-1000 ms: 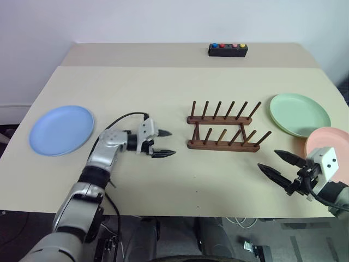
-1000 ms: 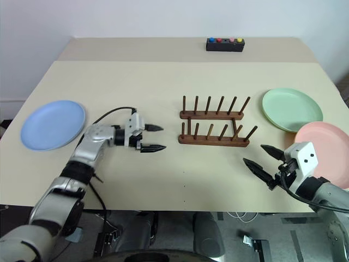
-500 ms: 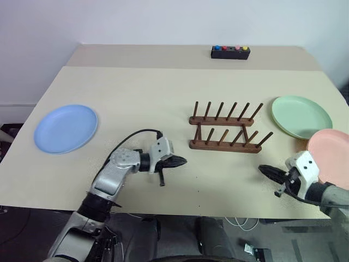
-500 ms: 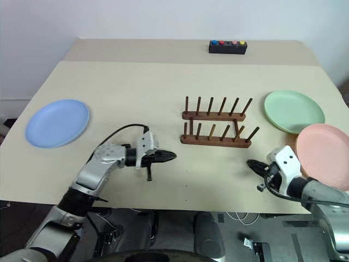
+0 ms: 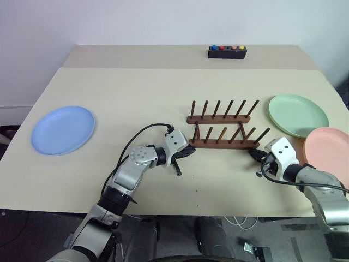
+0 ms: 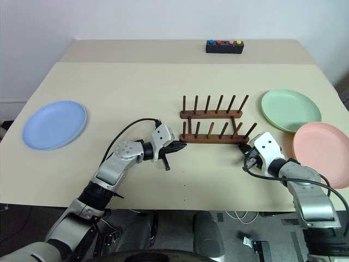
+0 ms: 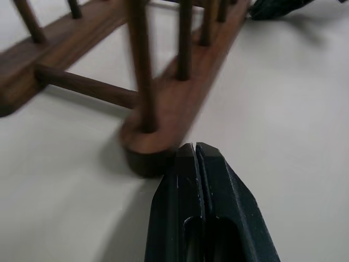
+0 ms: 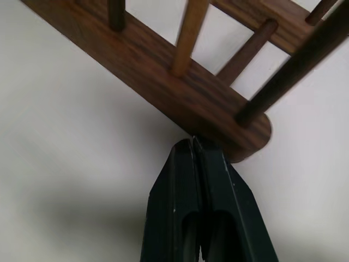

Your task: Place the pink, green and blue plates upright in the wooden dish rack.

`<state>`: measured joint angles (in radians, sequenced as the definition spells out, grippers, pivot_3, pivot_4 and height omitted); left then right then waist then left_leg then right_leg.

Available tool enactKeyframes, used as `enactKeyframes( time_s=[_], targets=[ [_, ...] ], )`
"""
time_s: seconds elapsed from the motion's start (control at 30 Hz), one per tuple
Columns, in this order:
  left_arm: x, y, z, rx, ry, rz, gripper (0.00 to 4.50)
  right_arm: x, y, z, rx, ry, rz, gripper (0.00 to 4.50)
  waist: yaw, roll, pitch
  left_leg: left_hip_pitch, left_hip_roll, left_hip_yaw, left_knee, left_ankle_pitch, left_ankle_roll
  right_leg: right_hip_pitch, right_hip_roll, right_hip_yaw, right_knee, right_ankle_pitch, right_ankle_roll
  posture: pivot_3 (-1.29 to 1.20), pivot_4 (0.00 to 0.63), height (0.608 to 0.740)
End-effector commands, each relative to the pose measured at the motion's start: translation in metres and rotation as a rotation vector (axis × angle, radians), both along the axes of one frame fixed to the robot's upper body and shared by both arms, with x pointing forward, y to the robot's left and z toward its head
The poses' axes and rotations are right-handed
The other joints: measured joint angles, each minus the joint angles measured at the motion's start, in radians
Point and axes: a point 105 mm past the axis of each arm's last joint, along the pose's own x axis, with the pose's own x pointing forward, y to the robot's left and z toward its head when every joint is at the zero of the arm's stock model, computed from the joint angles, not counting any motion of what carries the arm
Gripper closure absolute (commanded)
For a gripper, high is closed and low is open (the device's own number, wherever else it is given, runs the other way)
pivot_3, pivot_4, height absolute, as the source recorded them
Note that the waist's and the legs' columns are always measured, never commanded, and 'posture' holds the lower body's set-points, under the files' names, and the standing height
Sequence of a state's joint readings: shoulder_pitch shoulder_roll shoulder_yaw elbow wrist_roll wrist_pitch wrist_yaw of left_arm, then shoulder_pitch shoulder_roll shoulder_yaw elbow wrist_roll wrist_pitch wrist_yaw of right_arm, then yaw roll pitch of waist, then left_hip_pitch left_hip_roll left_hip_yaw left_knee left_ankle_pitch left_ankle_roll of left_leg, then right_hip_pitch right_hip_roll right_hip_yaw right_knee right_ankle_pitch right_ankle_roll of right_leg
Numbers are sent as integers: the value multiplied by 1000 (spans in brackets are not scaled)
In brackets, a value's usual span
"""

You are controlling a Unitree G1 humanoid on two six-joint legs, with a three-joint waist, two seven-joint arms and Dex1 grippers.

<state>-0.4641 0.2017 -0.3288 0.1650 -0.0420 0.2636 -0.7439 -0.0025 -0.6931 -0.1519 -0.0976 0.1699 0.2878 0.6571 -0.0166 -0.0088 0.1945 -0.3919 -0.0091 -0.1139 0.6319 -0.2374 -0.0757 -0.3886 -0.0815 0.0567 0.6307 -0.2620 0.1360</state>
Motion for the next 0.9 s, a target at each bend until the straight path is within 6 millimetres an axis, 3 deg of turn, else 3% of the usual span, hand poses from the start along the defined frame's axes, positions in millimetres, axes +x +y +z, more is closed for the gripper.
enactKeyframes(
  time_s=[0.03,0.5,0.7,0.9],
  targets=[
    [16,6,11,-22,-66,88,4494,13,-1,1,-23,-42,-20,4489,-1,0,0,0,0,0,0,0,0,0,0,0,0,0,0,0,150,734],
    [39,11,18,-61,-107,215,4494,44,-8,12,-75,-168,-77,4489,1,0,0,0,0,0,-1,0,0,0,0,0,0,0,0,0,150,734],
    [40,13,17,-59,-105,224,4494,41,-9,12,-74,-169,-71,4489,1,0,0,0,0,0,-1,0,0,0,0,0,0,0,0,0,150,734],
    [38,19,16,-62,-101,227,4494,24,-6,24,-74,-175,-11,4489,1,0,0,0,0,0,-1,0,0,0,0,0,0,0,1,0,150,734]
  ],
)
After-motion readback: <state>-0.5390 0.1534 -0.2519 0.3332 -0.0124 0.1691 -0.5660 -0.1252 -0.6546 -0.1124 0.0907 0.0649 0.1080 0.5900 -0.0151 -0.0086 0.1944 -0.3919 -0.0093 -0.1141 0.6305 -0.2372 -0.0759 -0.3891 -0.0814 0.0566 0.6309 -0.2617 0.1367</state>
